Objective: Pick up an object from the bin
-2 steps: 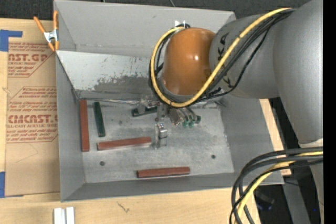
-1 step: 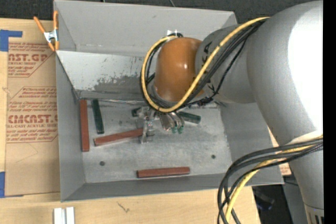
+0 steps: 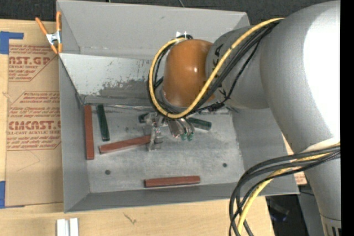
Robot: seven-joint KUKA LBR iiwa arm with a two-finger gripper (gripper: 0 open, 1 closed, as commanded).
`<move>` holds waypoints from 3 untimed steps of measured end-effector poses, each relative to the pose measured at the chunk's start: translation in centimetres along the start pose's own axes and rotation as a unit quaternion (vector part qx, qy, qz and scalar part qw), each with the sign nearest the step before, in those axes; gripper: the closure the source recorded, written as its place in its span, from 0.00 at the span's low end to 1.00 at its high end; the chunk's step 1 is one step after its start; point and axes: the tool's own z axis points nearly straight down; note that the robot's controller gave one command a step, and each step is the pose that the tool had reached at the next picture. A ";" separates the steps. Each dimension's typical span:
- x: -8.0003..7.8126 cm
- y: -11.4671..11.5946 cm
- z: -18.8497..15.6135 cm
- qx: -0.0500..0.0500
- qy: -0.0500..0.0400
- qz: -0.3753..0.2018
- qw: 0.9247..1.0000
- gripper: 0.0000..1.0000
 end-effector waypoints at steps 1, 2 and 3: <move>-0.8 1.0 -4.1 0.001 0.001 -0.006 1.000 1.00; 0.4 0.5 -9.8 0.000 0.002 0.000 1.000 1.00; 0.4 0.4 -14.5 0.001 -0.002 0.002 1.000 1.00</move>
Offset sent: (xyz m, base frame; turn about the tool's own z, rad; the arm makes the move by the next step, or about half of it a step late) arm -0.0100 -0.0029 0.1264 0.0124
